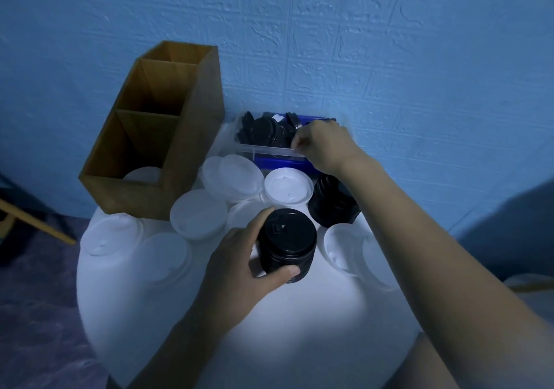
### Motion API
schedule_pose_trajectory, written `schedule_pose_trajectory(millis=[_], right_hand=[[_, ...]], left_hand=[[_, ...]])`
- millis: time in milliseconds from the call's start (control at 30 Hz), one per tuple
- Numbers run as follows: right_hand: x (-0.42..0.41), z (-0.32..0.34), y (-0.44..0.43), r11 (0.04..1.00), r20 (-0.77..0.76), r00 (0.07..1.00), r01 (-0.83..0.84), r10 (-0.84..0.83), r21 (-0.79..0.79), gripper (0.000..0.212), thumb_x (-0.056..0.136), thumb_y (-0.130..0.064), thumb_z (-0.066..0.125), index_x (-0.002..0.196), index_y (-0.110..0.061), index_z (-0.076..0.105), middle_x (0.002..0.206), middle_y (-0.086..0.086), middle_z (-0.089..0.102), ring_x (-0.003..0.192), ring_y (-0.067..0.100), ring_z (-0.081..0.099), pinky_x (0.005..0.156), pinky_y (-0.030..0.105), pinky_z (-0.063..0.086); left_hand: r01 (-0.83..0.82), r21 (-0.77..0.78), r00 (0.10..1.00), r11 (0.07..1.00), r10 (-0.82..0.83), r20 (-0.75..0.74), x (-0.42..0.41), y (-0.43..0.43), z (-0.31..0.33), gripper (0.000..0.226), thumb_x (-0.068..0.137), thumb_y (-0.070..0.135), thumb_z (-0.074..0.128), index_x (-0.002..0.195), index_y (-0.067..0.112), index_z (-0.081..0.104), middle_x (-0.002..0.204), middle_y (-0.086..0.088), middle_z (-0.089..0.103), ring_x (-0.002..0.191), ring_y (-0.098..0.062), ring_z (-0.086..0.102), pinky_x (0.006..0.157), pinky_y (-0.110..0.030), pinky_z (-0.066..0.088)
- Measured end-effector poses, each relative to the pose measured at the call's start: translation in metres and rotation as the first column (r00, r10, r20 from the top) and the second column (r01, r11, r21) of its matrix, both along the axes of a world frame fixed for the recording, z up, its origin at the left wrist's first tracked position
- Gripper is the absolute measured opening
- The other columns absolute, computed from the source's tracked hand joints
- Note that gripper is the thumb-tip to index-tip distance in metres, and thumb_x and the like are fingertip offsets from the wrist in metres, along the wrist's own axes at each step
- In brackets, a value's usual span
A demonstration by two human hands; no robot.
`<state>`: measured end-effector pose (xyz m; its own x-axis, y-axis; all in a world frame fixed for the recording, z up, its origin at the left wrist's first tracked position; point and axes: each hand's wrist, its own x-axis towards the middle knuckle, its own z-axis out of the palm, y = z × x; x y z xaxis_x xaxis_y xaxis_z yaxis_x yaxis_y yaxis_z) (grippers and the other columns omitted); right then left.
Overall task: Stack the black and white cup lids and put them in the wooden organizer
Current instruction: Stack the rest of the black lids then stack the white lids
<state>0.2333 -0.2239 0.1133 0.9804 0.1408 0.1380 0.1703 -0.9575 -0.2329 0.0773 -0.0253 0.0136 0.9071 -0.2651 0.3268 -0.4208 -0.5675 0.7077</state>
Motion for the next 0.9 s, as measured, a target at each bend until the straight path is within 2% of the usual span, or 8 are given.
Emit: schedule_pose_trajectory(millis=[133,200,333,400,467,600,700,900], right_hand=[[0.002,0.005,0.0,0.998,0.004,1.0,0.002,-0.003,0.068,0.015,0.094,-0.023,0.06,0.087,-0.026,0.072,0.095,0.0,0.075,0.094,0.024,0.064,0.08,0.034,0.048],[0.009,0.005,0.005,0.992,0.059,0.998,-0.003,-0.005,0.129,0.01,0.092,-0.03,0.067,0.096,-0.022,0.072,0.097,-0.001,0.073,0.096,0.023,0.063,0.077,0.031,0.041],[0.024,0.003,0.019,0.988,0.135,0.987,-0.1,0.084,0.115,0.048,0.088,-0.035,0.074,0.134,-0.022,0.062,0.13,0.003,0.064,0.117,0.027,0.059,0.093,0.037,0.045],[0.03,0.001,0.027,0.984,0.11,0.982,-0.163,0.154,0.076,0.053,0.089,-0.03,0.072,0.14,-0.022,0.058,0.135,0.0,0.063,0.121,0.029,0.057,0.098,0.041,0.047],[0.037,0.001,0.031,0.983,0.049,0.983,-0.182,0.18,0.04,0.047,0.092,-0.026,0.067,0.138,-0.024,0.06,0.13,-0.001,0.067,0.12,0.029,0.056,0.098,0.04,0.049],[0.043,0.006,0.033,0.987,-0.027,0.987,-0.16,0.159,-0.009,0.043,0.091,-0.022,0.059,0.133,-0.027,0.065,0.123,0.002,0.071,0.12,0.029,0.054,0.096,0.032,0.047],[0.042,0.009,0.03,0.986,-0.083,0.983,-0.166,0.164,-0.017,0.045,0.09,-0.021,0.055,0.133,-0.027,0.064,0.117,0.005,0.071,0.117,0.031,0.052,0.095,0.035,0.048],[0.044,0.007,0.025,0.985,-0.075,0.986,-0.141,0.148,0.1,0.043,0.089,-0.034,0.071,0.131,-0.026,0.066,0.113,0.006,0.071,0.113,0.026,0.056,0.089,0.032,0.049]], left_hand=[[0.01,0.03,1.0,1.0,-0.009,-0.011,0.001,-0.002,0.003,0.093,0.067,0.049,0.086,0.127,0.079,0.021,0.115,0.06,0.035,0.11,0.023,0.039,0.076,-0.004,0.039],[0.019,0.022,1.0,1.0,-0.019,-0.008,0.001,-0.001,0.003,0.098,0.068,0.045,0.087,0.126,0.083,0.018,0.116,0.059,0.036,0.112,0.022,0.04,0.08,0.0,0.039],[0.02,0.013,1.0,1.0,-0.02,0.005,0.002,-0.001,0.002,0.101,0.069,0.037,0.089,0.124,0.084,0.019,0.116,0.056,0.04,0.113,0.021,0.04,0.083,0.002,0.036],[0.017,-0.004,1.0,1.0,-0.017,0.005,0.002,-0.001,0.001,0.095,0.068,0.038,0.088,0.123,0.082,0.023,0.111,0.048,0.048,0.112,0.022,0.04,0.083,0.003,0.034],[0.012,-0.016,1.0,1.0,-0.012,0.0,0.002,0.0,0.0,0.092,0.068,0.04,0.086,0.123,0.081,0.025,0.107,0.044,0.05,0.111,0.022,0.041,0.082,0.004,0.033],[0.018,0.026,1.0,0.999,-0.018,0.007,0.002,0.002,0.002,0.096,0.069,0.048,0.084,0.124,0.084,0.015,0.116,0.057,0.037,0.111,0.02,0.04,0.082,-0.002,0.036],[0.025,0.028,1.0,0.999,-0.025,-0.008,0.002,0.002,0.001,0.095,0.069,0.052,0.083,0.125,0.084,0.014,0.117,0.058,0.034,0.111,0.02,0.039,0.081,-0.006,0.035],[0.026,0.044,1.0,0.999,-0.026,-0.006,0.003,0.002,0.0,0.095,0.069,0.051,0.084,0.125,0.084,0.014,0.117,0.058,0.035,0.111,0.02,0.039,0.083,-0.008,0.034]])
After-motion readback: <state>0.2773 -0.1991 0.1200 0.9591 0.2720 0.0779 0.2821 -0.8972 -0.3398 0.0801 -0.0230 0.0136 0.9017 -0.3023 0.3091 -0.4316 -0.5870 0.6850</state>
